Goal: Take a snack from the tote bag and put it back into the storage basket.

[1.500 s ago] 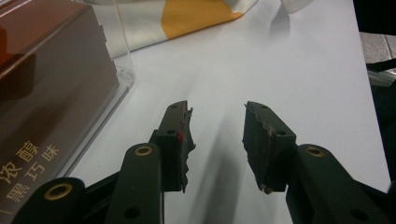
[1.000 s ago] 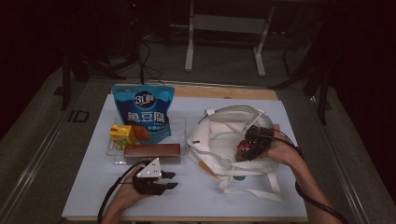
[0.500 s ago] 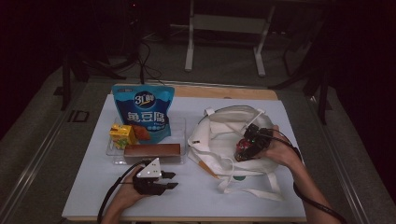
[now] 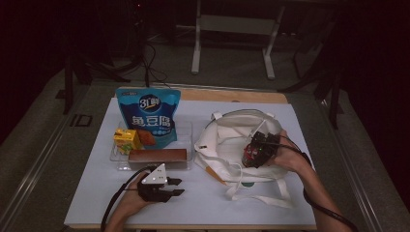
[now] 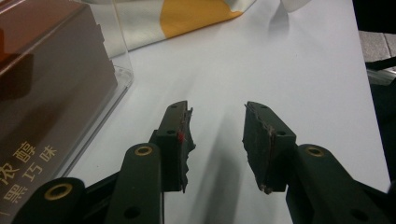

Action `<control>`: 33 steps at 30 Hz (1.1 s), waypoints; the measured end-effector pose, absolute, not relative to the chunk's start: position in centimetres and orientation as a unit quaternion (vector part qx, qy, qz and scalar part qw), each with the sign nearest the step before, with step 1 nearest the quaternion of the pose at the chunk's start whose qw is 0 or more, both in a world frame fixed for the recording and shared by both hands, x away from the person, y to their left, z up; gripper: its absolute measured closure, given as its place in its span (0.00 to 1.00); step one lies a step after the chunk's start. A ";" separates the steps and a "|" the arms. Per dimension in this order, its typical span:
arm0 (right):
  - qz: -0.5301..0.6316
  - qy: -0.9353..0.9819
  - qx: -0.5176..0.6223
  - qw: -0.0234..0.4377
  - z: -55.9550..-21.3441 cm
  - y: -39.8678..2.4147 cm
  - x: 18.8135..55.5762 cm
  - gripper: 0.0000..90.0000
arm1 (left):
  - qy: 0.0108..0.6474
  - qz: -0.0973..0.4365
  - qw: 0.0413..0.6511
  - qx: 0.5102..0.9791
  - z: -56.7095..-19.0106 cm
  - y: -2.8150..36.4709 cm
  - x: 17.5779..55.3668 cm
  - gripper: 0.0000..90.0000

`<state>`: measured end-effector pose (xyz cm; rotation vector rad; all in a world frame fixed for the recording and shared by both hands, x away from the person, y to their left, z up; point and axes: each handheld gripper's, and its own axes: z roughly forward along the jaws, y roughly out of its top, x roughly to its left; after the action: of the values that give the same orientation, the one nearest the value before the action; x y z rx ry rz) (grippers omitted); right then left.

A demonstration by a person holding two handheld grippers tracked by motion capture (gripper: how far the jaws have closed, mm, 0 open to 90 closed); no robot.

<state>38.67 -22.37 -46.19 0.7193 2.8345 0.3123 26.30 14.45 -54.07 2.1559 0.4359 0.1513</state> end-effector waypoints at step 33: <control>0.095 0.967 0.232 0.055 -46.8 -21.8 40.6 0.25 | 0.174 0.060 0.451 0.874 -54.1 14.4 26.3 0.67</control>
<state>40.61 -21.76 -46.76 0.7036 2.9353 0.2877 26.27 14.41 -54.08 2.1592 0.4307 0.1479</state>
